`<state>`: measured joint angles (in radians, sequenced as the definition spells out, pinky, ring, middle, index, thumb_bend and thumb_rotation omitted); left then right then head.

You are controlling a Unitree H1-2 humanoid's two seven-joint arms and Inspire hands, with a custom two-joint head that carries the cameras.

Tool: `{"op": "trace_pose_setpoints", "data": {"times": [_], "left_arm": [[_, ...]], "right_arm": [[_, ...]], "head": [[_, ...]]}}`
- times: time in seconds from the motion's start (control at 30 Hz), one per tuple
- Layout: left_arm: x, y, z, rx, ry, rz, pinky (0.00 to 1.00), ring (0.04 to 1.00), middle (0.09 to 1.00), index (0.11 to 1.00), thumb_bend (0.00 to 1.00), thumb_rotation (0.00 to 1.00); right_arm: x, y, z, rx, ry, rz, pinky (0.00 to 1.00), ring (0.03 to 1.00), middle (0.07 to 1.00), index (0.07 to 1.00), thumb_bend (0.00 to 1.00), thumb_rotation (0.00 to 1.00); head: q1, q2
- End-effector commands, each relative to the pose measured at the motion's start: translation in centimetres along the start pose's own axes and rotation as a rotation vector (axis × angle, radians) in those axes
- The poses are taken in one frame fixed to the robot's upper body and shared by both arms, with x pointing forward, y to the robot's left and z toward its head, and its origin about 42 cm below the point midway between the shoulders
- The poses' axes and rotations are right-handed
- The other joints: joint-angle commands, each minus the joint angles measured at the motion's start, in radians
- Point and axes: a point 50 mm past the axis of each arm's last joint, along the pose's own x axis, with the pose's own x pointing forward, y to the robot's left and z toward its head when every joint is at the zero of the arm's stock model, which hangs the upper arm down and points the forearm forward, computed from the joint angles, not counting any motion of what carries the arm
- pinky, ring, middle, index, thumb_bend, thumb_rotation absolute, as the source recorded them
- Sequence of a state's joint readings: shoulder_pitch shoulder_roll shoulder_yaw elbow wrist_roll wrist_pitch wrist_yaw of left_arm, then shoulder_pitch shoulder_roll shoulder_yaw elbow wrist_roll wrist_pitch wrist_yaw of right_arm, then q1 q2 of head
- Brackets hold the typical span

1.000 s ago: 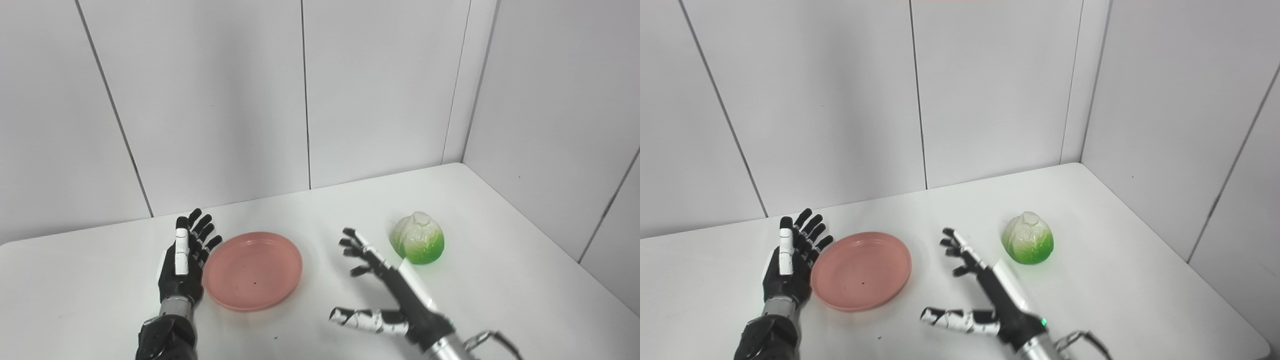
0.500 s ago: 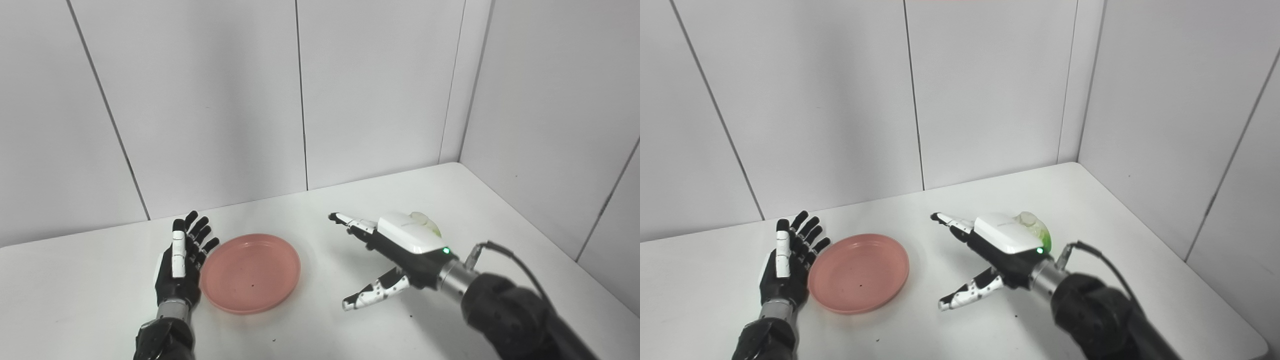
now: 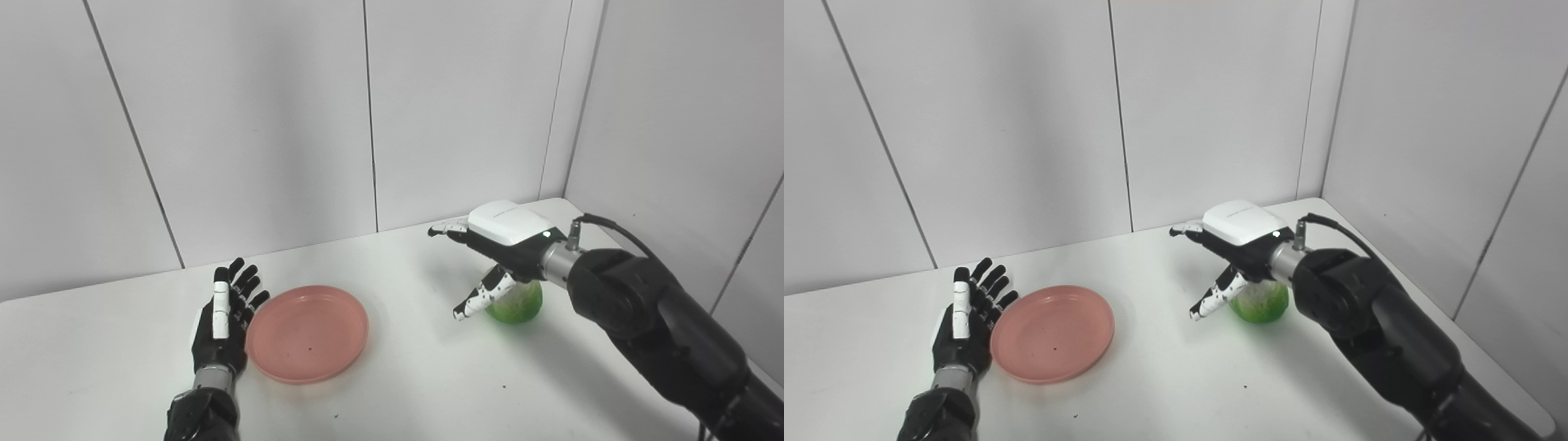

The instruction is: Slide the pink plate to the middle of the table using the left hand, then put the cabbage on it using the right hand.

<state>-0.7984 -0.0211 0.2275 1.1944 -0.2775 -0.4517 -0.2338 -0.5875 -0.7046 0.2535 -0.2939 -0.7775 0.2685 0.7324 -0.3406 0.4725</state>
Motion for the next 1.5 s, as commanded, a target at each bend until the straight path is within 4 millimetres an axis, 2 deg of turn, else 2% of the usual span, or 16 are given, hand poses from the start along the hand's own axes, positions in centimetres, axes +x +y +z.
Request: {"op": "trace_pose_setpoints", "data": {"times": [0.0, 0.1, 0.17, 0.2, 0.23, 0.37, 0.67, 0.8, 0.93, 1.07, 1.27, 1.47], "left_arm": [[-1.7, 1.0, -2.1, 0.002, 0.047, 0.024, 0.81, 0.91, 0.873, 0.866, 0.94, 0.84], [-1.7, 1.2, -1.9, 0.009, 0.041, 0.025, 0.8, 0.902, 0.868, 0.871, 0.93, 0.84], [-1.7, 1.4, -1.8, 0.011, 0.038, 0.022, 0.81, 0.907, 0.87, 0.875, 0.92, 0.84], [-1.7, 1.5, -1.7, 0.011, 0.038, 0.021, 0.82, 0.909, 0.872, 0.877, 0.92, 0.84], [-1.7, 1.6, -1.7, 0.011, 0.039, 0.02, 0.83, 0.912, 0.873, 0.88, 0.92, 0.84], [-1.7, 1.8, -1.7, 0.006, 0.042, 0.023, 0.83, 0.912, 0.873, 0.876, 0.92, 0.84], [-1.7, 1.8, -1.7, 0.007, 0.044, 0.017, 0.84, 0.914, 0.87, 0.881, 0.92, 0.84], [-1.7, 1.9, -1.7, 0.012, 0.044, 0.02, 0.83, 0.91, 0.869, 0.878, 0.93, 0.84], [-1.6, 1.9, -1.6, 0.012, 0.041, 0.021, 0.82, 0.911, 0.869, 0.877, 0.92, 0.84], [-1.5, 1.8, -1.5, 0.012, 0.041, 0.02, 0.82, 0.908, 0.868, 0.879, 0.92, 0.84], [-1.6, 1.8, -1.5, 0.021, 0.039, 0.027, 0.8, 0.897, 0.858, 0.881, 0.93, 0.84], [-1.6, 1.9, -1.6, 0.021, 0.038, 0.032, 0.8, 0.9, 0.853, 0.886, 0.93, 0.84]], "right_arm": [[0.2, -2.8, -0.5, -0.084, -0.003, -0.058, 0.64, 0.866, 0.894, 0.886, 1.0, 0.5], [1.0, -3.4, -1.1, -0.103, 0.034, -0.032, 0.61, 0.857, 0.905, 0.893, 1.0, 0.5], [1.4, -3.6, -1.5, -0.123, 0.059, -0.016, 0.62, 0.867, 0.901, 0.892, 1.0, 0.51], [1.7, -3.7, -1.7, -0.141, 0.077, -0.006, 0.66, 0.878, 0.9, 0.892, 1.0, 0.52], [1.9, -3.8, -1.8, -0.153, 0.089, 0.001, 0.76, 0.901, 0.901, 0.893, 1.0, 0.53], [2.6, -4.0, -2.5, -0.192, 0.115, 0.0, 0.87, 0.916, 0.894, 0.884, 1.0, 0.54], [3.5, -3.1, -4.8, -0.172, 0.211, 0.035, 0.83, 0.925, 0.897, 0.87, 1.0, 0.52], [3.4, -2.5, -5.8, -0.11, 0.232, 0.06, 0.7, 0.917, 0.907, 0.872, 1.0, 0.49], [3.4, -2.2, -6.5, -0.038, 0.231, 0.066, 0.64, 0.885, 0.918, 0.87, 1.0, 0.48], [3.4, -2.3, -6.8, -0.031, 0.238, 0.092, 0.63, 0.864, 0.925, 0.875, 1.0, 0.49], [3.7, -2.3, -7.0, -0.027, 0.245, 0.159, 0.64, 0.863, 0.938, 0.895, 1.0, 0.38], [4.2, -2.1, -7.4, -0.023, 0.263, 0.211, 0.66, 0.873, 0.949, 0.902, 1.0, 0.41]], "head": [[0.001, 0.001], [-0.001, -0.002], [-0.005, -0.006], [-0.007, -0.007], [-0.007, -0.007], [-0.013, -0.005], [-0.017, -0.003], [-0.019, 0.003], [-0.023, 0.008], [-0.023, 0.008], [-0.019, 0.012], [-0.016, 0.016]]}}
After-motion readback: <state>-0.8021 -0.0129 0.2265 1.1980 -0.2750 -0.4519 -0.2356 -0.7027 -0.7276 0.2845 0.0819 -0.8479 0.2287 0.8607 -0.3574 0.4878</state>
